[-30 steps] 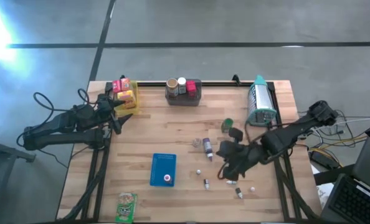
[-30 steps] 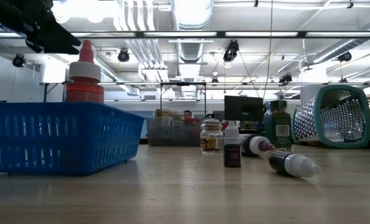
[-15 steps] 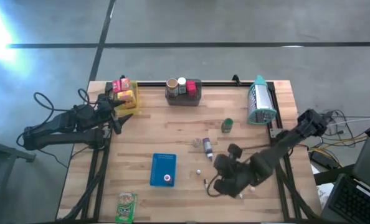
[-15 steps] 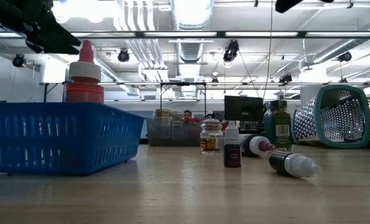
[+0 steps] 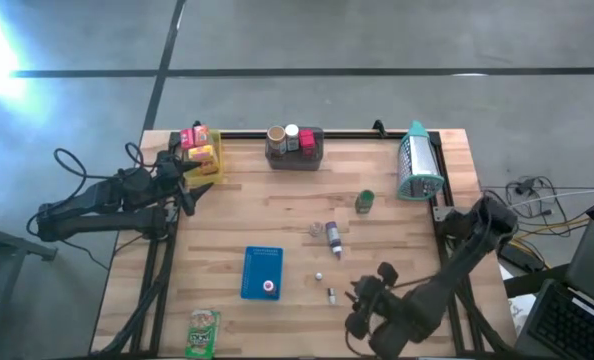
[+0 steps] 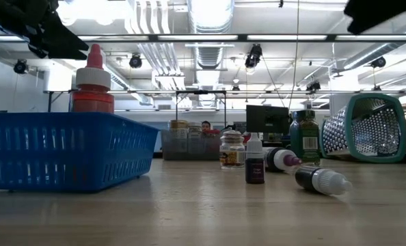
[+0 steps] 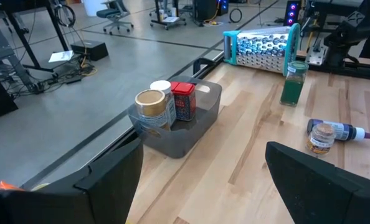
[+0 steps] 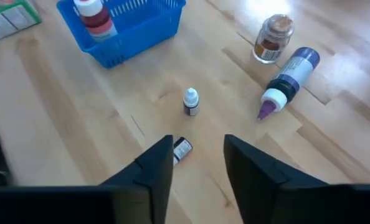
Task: Pick & Place Kitchen Items
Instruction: Put the purple food coloring bottle into the blue bin
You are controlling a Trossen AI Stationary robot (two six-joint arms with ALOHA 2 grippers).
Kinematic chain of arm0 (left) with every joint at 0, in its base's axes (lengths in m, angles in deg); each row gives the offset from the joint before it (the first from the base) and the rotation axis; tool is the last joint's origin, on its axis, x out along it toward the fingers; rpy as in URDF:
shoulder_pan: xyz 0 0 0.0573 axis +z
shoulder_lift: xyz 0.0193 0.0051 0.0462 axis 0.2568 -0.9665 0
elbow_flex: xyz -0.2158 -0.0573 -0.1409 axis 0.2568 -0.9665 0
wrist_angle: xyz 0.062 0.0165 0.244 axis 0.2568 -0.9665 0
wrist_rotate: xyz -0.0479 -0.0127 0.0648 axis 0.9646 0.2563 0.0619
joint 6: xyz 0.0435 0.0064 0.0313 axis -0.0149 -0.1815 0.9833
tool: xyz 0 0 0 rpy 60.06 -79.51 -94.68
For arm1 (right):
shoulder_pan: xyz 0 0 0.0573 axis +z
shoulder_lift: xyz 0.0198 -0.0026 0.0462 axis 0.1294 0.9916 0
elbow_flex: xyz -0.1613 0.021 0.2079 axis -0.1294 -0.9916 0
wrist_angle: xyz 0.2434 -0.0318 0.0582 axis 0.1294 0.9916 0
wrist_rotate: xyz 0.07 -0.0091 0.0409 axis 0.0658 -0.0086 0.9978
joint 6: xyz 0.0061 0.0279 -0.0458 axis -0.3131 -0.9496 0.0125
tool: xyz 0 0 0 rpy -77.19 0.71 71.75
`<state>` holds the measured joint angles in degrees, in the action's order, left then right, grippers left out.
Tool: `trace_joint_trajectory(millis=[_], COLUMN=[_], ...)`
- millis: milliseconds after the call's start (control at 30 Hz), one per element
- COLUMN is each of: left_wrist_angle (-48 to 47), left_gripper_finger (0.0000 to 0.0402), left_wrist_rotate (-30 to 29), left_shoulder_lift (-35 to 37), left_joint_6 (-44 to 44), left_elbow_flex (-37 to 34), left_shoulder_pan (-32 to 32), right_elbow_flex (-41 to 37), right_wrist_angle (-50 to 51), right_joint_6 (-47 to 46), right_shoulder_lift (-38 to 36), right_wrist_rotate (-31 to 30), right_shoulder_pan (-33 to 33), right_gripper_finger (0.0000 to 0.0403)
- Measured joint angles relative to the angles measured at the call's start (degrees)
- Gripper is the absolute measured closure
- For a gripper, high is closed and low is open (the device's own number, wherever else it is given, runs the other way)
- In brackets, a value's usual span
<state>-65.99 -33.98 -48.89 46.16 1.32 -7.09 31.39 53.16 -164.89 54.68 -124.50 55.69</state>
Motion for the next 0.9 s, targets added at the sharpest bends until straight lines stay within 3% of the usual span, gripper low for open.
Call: trace_joint_trajectory(millis=[200,500,900], left_wrist_angle=[0.04,0.19,0.48], left_gripper_finger=[0.0060,0.0060,0.0060], left_wrist_rotate=[0.00,-0.05,-1.31], left_shoulder_lift=[0.00,0.00,0.00], left_joint_6=[-0.03,-0.06,-0.03], left_elbow_flex=[0.00,0.00,0.00], left_shoulder_pan=[-0.02,-0.02,-0.01], right_elbow_flex=[-0.02,0.07,0.28], right_wrist_angle=[-1.02,-9.63,-13.76], right_joint_6=[-6.64,-9.09,-5.83], right_shoulder_lift=[8.08,16.80,17.53], right_wrist_rotate=[-11.88,-13.45,-13.96], right_shoulder_pan=[2.30,0.63,-3.89], right_gripper_finger=[0.0224,0.0190,0.0136])
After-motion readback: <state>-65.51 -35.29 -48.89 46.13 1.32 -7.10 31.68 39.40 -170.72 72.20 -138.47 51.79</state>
